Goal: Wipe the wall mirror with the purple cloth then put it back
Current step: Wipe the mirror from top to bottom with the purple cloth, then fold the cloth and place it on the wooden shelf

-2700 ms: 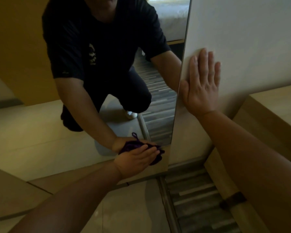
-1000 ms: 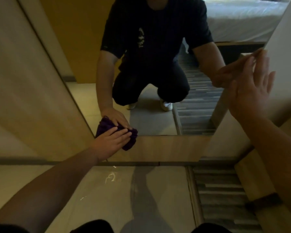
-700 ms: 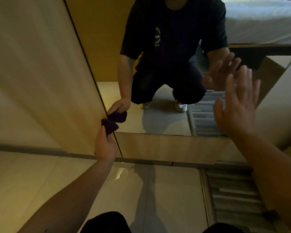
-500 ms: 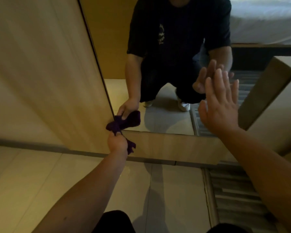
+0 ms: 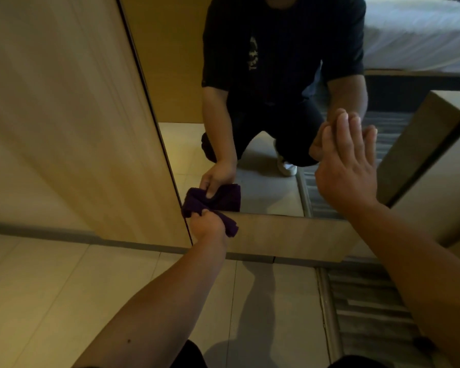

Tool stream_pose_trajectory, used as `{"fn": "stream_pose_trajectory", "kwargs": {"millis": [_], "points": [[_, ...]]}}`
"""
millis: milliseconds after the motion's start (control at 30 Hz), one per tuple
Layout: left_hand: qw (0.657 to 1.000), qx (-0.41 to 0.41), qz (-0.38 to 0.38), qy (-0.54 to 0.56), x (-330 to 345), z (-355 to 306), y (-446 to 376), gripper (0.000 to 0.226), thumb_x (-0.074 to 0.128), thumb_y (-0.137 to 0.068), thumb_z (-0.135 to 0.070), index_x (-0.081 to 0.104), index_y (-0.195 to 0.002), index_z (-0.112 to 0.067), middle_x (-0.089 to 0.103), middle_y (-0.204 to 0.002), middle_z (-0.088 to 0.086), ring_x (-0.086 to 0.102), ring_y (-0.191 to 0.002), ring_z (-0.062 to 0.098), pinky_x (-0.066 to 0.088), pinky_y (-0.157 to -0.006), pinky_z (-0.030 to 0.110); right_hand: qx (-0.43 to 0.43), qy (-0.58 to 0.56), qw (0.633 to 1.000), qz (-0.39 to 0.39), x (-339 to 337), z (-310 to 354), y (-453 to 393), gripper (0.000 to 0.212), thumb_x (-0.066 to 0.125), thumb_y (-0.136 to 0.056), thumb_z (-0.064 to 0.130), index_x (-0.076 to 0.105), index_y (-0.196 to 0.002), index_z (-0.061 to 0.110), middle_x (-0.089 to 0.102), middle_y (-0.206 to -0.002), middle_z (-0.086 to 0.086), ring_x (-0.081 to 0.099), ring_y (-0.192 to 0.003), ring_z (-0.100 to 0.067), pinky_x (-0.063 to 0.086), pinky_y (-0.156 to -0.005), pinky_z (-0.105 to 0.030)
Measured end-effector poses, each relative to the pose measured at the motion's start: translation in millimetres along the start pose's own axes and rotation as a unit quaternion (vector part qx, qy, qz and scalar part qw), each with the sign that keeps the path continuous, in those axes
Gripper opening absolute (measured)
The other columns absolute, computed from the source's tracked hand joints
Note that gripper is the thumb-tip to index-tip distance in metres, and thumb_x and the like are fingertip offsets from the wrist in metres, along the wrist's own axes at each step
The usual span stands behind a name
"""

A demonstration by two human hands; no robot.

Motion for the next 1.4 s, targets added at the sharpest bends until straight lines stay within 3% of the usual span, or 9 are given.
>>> {"fn": "stream_pose_trajectory", "kwargs": {"millis": [367, 567, 733, 800, 900, 1067, 1133, 1267, 1400], "points": [[0.976, -0.053, 0.197, -0.082, 71, 62, 84, 0.033, 0.047, -0.104, -0.019, 0.052, -0.136, -0.011, 0.061, -0.128, 0.013, 0.058, -0.114, 0.032, 0.044, -0.105, 0.048, -0.037, 0.032, 0.998, 0.044, -10, -10, 5, 0.067, 0.03, -0.096, 0.017, 0.006, -0.158, 0.01, -0.014, -0.164, -0.008, -0.014, -0.151, -0.026, -0.01, -0.122, -0.047], [0.878, -0.089, 0.439, -0.169, 66, 44, 145, 0.015, 0.047, -0.104, -0.013, 0.063, -0.104, -0.012, 0.069, -0.101, 0.013, 0.068, -0.091, 0.029, 0.056, -0.087, 0.044, -0.046, 0.016, 0.995, 0.089, -26, -7, 6, 0.065, 0.036, -0.095, 0.014, 0.017, -0.156, 0.006, -0.001, -0.165, -0.013, -0.008, -0.152, -0.027, 0.003, -0.123, -0.052], [0.814, -0.1, 0.517, -0.245, 22, -58, 192, 0.018, 0.046, -0.102, -0.011, 0.062, -0.096, -0.008, 0.071, -0.082, 0.01, 0.068, -0.069, 0.02, 0.055, -0.064, 0.028, -0.027, -0.138, 0.968, 0.208, -91, -7, -2, 0.057, 0.056, -0.093, 0.017, 0.04, -0.148, 0.012, 0.022, -0.162, -0.012, 0.015, -0.151, -0.028, 0.022, -0.12, -0.053], [0.772, -0.102, 0.568, -0.265, 9, -104, 220, 0.011, 0.055, -0.099, -0.015, 0.063, -0.104, -0.008, 0.071, -0.092, 0.013, 0.068, -0.077, 0.023, 0.056, -0.071, 0.031, -0.021, -0.2, 0.946, 0.253, -131, -7, -9, 0.056, 0.06, -0.093, 0.019, 0.043, -0.147, 0.015, 0.031, -0.159, -0.01, 0.03, -0.146, -0.029, 0.032, -0.116, -0.05], [0.686, -0.027, 0.634, -0.356, -4, -176, 267, 0.031, 0.071, -0.089, -0.014, 0.059, -0.118, -0.009, 0.07, -0.105, 0.01, 0.067, -0.092, 0.021, 0.055, -0.081, 0.034, -0.01, -0.26, 0.899, 0.352, -197, -5, -25, 0.064, 0.061, -0.094, 0.033, 0.033, -0.152, 0.028, 0.03, -0.16, 0.001, 0.034, -0.144, -0.019, 0.035, -0.115, -0.044], [0.488, 0.173, 0.651, -0.555, -23, -295, 361, 0.03, 0.068, -0.092, -0.016, 0.058, -0.119, -0.011, 0.068, -0.11, 0.002, 0.064, -0.097, 0.017, 0.05, -0.084, 0.024, -0.03, -0.267, 0.872, 0.408, -327, 8, -71, 0.082, 0.068, -0.091, 0.038, 0.018, -0.155, 0.034, 0.03, -0.159, 0.008, 0.035, -0.14, -0.009, 0.029, -0.111, -0.024], [0.419, 0.234, 0.64, -0.6, -31, -333, 395, 0.027, 0.065, -0.092, -0.022, 0.058, -0.117, -0.014, 0.066, -0.109, 0.0, 0.062, -0.097, 0.017, 0.048, -0.084, 0.027, -0.03, -0.261, 0.874, 0.408, -377, 14, -91, 0.075, 0.067, -0.09, 0.039, 0.027, -0.153, 0.035, 0.04, -0.153, 0.01, 0.039, -0.136, -0.008, 0.029, -0.109, -0.022], [0.353, 0.301, 0.623, -0.63, -45, -400, 452, 0.024, 0.061, -0.094, -0.026, 0.058, -0.116, -0.017, 0.066, -0.111, 0.001, 0.06, -0.097, 0.019, 0.046, -0.081, 0.034, -0.015, -0.253, 0.875, 0.412, -460, 18, -121, 0.037, 0.066, -0.09, 0.041, 0.059, -0.126, 0.038, 0.061, -0.113, 0.016, 0.053, -0.101, -0.001, 0.048, -0.093, -0.03], [0.304, 0.344, 0.616, -0.64, -57, -441, 496, 0.02, 0.059, -0.095, -0.03, 0.057, -0.113, -0.022, 0.066, -0.107, 0.0, 0.061, -0.095, 0.02, 0.047, -0.079, 0.035, 0.01, -0.225, 0.887, 0.404, -522, 20, -133, 0.032, 0.066, -0.089, 0.044, 0.06, -0.12, 0.039, 0.06, -0.108, 0.019, 0.053, -0.098, 0.001, 0.043, -0.088, -0.02]]}}
Point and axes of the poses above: each hand's wrist, its own y-axis away from the middle knuckle, its own x-axis out of the palm, z = x × y, the point moved 5 cm from there along -y, towards the middle knuckle
